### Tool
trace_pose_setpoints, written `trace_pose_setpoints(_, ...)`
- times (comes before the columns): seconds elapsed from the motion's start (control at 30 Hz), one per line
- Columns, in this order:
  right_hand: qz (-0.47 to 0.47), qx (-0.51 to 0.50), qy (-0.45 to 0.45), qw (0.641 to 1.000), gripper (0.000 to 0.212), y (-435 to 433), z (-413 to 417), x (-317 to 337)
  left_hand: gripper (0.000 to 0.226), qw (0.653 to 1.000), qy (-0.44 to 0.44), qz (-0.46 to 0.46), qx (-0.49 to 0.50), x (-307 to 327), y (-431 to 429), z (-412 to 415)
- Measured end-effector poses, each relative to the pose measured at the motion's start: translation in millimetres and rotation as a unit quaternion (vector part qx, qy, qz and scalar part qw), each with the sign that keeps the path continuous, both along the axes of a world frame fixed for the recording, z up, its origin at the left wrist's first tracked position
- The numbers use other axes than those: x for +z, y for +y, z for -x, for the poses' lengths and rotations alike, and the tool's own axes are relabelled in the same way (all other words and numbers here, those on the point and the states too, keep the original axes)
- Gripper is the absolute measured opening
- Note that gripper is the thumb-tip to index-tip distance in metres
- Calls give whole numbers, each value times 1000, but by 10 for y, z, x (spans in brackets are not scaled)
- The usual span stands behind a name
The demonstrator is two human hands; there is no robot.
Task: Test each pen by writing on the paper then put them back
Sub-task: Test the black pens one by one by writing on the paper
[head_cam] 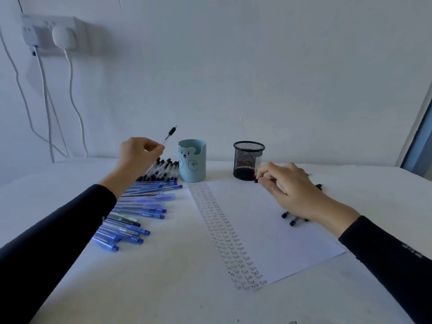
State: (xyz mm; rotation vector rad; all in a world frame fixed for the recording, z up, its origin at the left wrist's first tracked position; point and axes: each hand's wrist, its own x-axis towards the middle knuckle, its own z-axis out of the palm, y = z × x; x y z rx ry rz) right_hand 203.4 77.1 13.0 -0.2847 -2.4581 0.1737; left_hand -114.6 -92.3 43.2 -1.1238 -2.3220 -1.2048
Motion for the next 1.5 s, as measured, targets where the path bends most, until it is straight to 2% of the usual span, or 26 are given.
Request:
trace_pose_setpoints(0.07,13,-12,-35,999,11,-37,3,-63,25,996,-7,89,27,-112,57,223)
trace_pose_setpoints(0.1,24,-23,-58,998,18,-64,-3,-102,30,993,-14,108,37,-174,89,303)
trace_pose_setpoints(0.17,44,-17,-73,996,27,-94,0,-150,42,992,-25,115,46,-270,151,409)
trace_pose_setpoints(0.27,107,14,-51,993,17,-166,-5,-88,48,989,-6,139,53,-328,224,419)
trace_pose_setpoints(0.37,105,16,-63,992,30,-266,-43,37,54,985,12,164,49,-334,232,376)
trace_pose_setpoints(0.43,80,-5,-57,995,52,-293,-58,83,39,987,25,151,52,-311,207,370)
trace_pose_setpoints(0.5,121,-18,-28,992,68,-284,-68,116,20,989,58,128,37,-263,165,298)
trace_pose_setpoints(0.57,225,-19,-14,974,66,-268,-73,131,13,988,100,107,-40,-260,125,156)
trace_pose_setpoints(0.63,271,-10,-25,962,55,-272,-68,121,11,975,140,93,-147,-309,64,-84)
trace_pose_setpoints(0.67,286,1,-22,958,47,-284,-59,120,15,962,159,101,-196,-358,37,-201)
trace_pose_setpoints(0.73,319,14,6,948,41,-298,-17,148,40,938,171,161,-255,-447,15,-384)
trace_pose_setpoints(0.83,364,23,34,930,63,-280,18,232,89,908,140,309,-247,-484,32,-512)
trace_pose_setpoints(0.87,385,42,50,920,63,-289,38,244,98,899,126,346,-237,-482,32,-540)
trace_pose_setpoints(0.93,453,79,113,881,53,-320,114,206,100,891,117,385,-212,-484,22,-586)
trace_pose_setpoints(1.03,611,119,181,761,51,-409,290,97,101,885,150,402,-180,-473,-16,-646)
trace_pose_setpoints(1.07,644,112,179,735,54,-433,352,48,104,882,167,406,-173,-465,-24,-655)
trace_pose_setpoints(1.1,658,90,162,730,57,-447,399,-8,105,878,182,412,-164,-460,-25,-662)
trace_pose_setpoints(1.17,649,47,125,749,52,-474,460,-105,107,874,203,417,-144,-456,-19,-683)
trace_pose_setpoints(1.27,603,34,103,790,29,-456,489,-184,114,877,230,406,-115,-494,-11,-719)
trace_pose_setpoints(1.37,592,35,97,799,28,-359,420,-201,114,884,248,382,-106,-525,-26,-751)
trace_pose_setpoints(1.43,607,21,102,788,26,-310,360,-205,97,888,255,364,-120,-526,-27,-733)
trace_pose_setpoints(1.5,614,0,101,783,18,-292,321,-200,68,902,224,343,-135,-514,-11,-660)
